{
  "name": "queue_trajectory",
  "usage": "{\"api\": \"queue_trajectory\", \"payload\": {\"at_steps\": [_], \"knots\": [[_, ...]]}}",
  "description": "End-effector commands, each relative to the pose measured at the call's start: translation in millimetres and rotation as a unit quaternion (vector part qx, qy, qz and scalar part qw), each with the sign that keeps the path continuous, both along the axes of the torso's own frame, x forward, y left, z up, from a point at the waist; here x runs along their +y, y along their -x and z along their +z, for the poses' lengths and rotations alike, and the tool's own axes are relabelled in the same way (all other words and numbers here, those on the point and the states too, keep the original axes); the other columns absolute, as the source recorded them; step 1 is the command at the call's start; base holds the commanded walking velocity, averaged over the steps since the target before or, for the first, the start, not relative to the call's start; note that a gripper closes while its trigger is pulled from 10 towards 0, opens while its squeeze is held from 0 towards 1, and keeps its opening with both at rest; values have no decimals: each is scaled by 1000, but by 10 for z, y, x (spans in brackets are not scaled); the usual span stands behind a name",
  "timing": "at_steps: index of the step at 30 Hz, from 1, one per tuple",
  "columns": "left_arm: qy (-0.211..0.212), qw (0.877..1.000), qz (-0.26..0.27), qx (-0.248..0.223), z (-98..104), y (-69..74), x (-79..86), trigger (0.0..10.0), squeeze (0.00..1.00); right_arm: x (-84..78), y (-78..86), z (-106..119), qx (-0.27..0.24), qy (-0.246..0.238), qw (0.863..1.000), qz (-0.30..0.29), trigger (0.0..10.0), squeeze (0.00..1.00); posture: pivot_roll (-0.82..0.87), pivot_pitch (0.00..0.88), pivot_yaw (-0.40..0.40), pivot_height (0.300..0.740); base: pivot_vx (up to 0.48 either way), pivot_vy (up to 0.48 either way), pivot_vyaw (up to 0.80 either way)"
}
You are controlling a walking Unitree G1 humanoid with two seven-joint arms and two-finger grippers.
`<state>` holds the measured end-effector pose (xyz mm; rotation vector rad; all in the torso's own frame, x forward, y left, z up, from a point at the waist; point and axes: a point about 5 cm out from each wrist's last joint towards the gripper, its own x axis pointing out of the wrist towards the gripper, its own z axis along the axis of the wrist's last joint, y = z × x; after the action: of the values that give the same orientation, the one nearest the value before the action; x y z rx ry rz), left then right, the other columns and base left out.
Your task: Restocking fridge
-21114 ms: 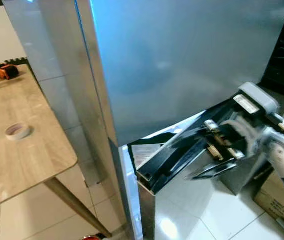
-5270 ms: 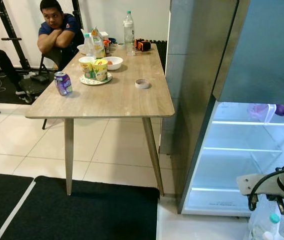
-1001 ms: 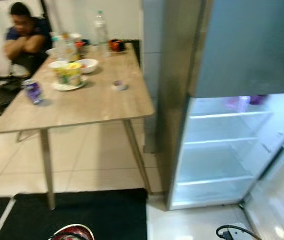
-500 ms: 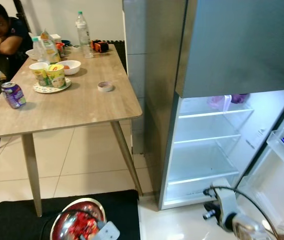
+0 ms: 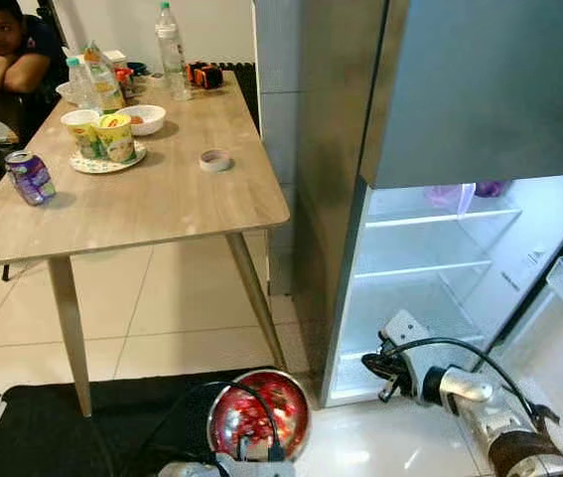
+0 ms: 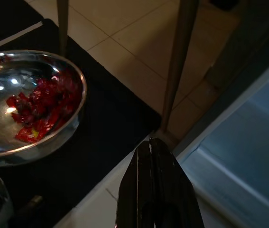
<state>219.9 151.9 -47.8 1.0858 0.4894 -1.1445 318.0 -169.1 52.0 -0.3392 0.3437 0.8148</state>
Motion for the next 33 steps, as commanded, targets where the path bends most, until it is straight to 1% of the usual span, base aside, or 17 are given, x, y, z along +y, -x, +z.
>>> {"api": "queue_trajectory", "payload": {"at_steps": [1, 6, 7, 8, 10, 12, 13, 14, 17, 18, 19, 21, 22, 25, 29, 30, 33], "knots": [[-3, 1000, -11, -3, 18, -10, 24, 10000, 0, 19, 15, -10, 1, 6, 1000, 12, 10000, 0, -64, 61, 3, 740, 0, 0, 0], [-1, 1000, 8, -13, 69, -108, 27, 10000, 0, -37, -35, -21, 0, 36, 999, -25, 10000, 0, -61, 51, 2, 740, 0, 0, 0], [-3, 999, 48, -15, 55, -137, 42, 10000, 0, -113, -30, -84, 14, 49, 996, -69, 10000, 0, -61, 48, -1, 740, 0, 0, 0], [-3, 999, 48, -15, 55, -137, 42, 10000, 0, -113, -30, -84, 14, 49, 996, -69, 10000, 0, -61, 48, -1, 740, 0, 0, 0], [-18, 990, 138, -23, -14, -128, 132, 10000, 0, -280, 76, -267, 45, 76, 985, -145, 10000, 0, -62, 44, -3, 740, 0, 0, 0], [-13, 971, 239, -27, -60, -102, 245, 10000, 0, -353, 196, -397, 69, 67, 979, -178, 10000, 0, -62, 44, -3, 740, 0, 0, 0], [-13, 971, 239, -27, -60, -102, 245, 10000, 0, -353, 196, -397, 69, 67, 979, -178, 10000, 0, -62, 44, -3, 740, 0, 0, 0], [-16, 958, 286, -26, -88, -64, 329, 10000, 0, -374, 260, -460, 79, 66, 977, -185, 10000, 0, -65, 39, -2, 740, 0, 0, 0], [-18, 947, 320, -21, -119, -13, 399, 10000, 0, -383, 316, -512, 90, 60, 976, -190, 10000, 0, -68, 38, -1, 740, 0, 0, 0], [-12, 902, 431, 9, -223, 193, 596, 10000, 0, -402, 515, -692, 121, 65, 970, -199, 10000, 0, -73, 37, 3, 740, 0, 0, 0], [-12, 902, 431, 9, -223, 193, 596, 10000, 0, -402, 515, -692, 121, 65, 970, -199, 10000, 0, -73, 37, 3, 740, 0, 0, 0], [-10, 867, 497, 36, -305, 384, 710, 10000, 0, -422, 689, -831, 149, 57, 963, -216, 10000, 0, -73, 34, 6, 740, 0, 0, 0], [-10, 867, 497, 36, -305, 384, 710, 10000, 0, -422, 689, -831, 149, 57, 963, -216, 10000, 0, -73, 34, 6, 740, 0, 0, 0], [-15, 835, 545, 75, -408, 633, 771, 10000, 0, -477, 977, -1035, 193, 79, 950, -234, 10000, 0, -71, 34, 8, 740, 0, 0, 210], [-28, 826, 555, 92, -462, 772, 782, 10000, 0, -517, 1182, -1157, 220, 102, 940, -241, 10000, 0, -71, 37, 9, 740, 0, 0, 772], [-39, 823, 557, 101, -496, 872, 788, 10000, 0, -563, 1348, -1240, 244, 104, 928, -260, 10000, 0, -70, 33, 11, 740, 0, 0, 769], [-43, 818, 564, 107, -519, 946, 797, 10000, 0, -599, 1481, -1298, 264, 103, 918, -277, 10000, 0, -73, 30, 15, 740, 0, 0, 769]]}}
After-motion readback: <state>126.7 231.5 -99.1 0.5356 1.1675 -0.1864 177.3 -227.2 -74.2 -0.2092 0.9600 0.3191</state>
